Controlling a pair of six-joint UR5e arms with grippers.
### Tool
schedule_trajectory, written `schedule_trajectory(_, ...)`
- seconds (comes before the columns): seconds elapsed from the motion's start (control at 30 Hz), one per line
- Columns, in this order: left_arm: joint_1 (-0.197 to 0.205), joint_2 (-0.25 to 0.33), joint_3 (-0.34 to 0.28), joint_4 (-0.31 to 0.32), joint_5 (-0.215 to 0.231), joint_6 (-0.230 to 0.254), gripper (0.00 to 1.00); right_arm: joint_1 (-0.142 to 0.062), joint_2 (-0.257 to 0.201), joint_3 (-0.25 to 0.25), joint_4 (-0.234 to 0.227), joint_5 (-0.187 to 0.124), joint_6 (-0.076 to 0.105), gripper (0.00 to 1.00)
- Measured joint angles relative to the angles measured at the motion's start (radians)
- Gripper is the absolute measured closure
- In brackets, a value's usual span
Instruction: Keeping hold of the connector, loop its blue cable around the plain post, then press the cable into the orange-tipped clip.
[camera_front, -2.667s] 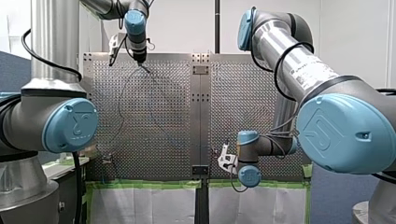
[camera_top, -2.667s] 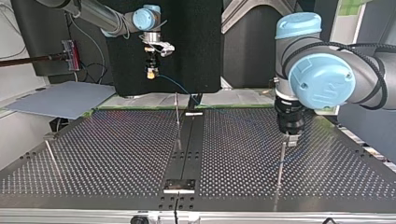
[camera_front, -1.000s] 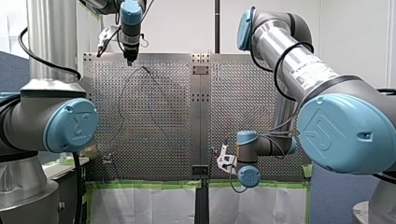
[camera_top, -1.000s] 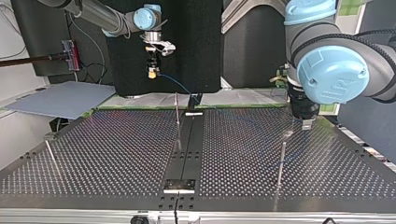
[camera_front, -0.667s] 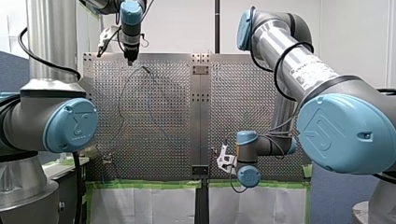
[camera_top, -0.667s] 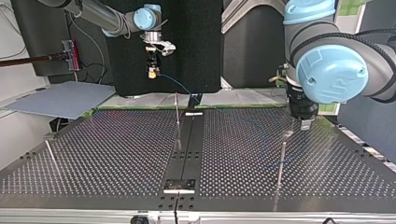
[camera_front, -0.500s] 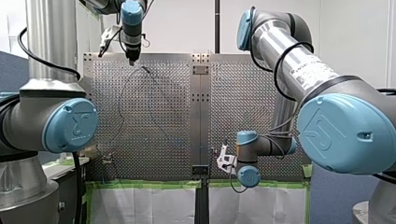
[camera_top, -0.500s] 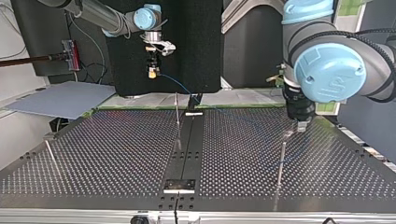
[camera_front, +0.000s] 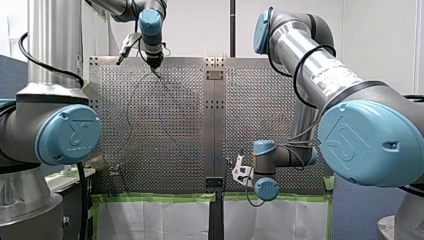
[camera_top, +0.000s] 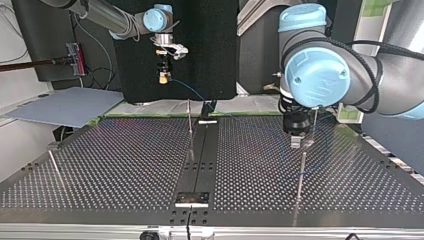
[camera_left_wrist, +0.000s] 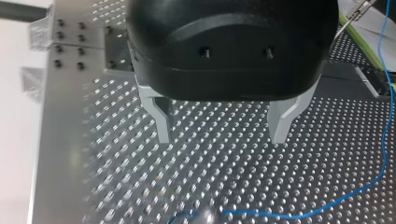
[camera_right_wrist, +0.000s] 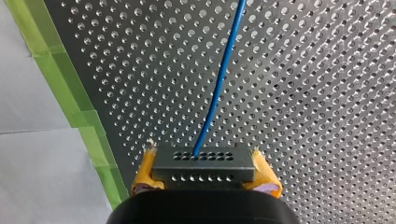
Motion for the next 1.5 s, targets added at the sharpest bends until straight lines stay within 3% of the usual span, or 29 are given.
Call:
schedule_trajectory(0.23, -0.066, -0.066, 0.011, 0.066, -0.041, 0.066, 0.0, 0.001, 0.0, 0.0, -0.003, -0.005, 0.0, 1.0)
schedule_trajectory(0.37, -0.107, -0.106, 0.012, 0.106, -0.014, 0.101, 0.0, 0.001, 0.0, 0.0, -0.003, -0.005, 0.0, 1.0)
schedule_trajectory(0.5, -0.136, -0.148, 0.012, 0.148, 0.024, 0.09, 0.0, 0.001, 0.0, 0.0, -0.003, -0.006, -0.002, 1.0)
schedule_trajectory(0.7, -0.134, -0.201, 0.013, 0.208, 0.084, 0.071, 0.0, 0.001, 0.0, 0.0, -0.004, -0.006, -0.003, 1.0)
schedule_trajectory(0.93, -0.112, -0.214, 0.014, 0.28, 0.14, 0.122, 0.0, 0.003, 0.0, 0.0, -0.005, -0.006, -0.003, 1.0)
schedule_trajectory(1.5, -0.08, -0.215, 0.014, 0.378, 0.009, 0.253, 0.0, 0.01, 0.0, 0.0, -0.004, -0.006, -0.004, 1.0)
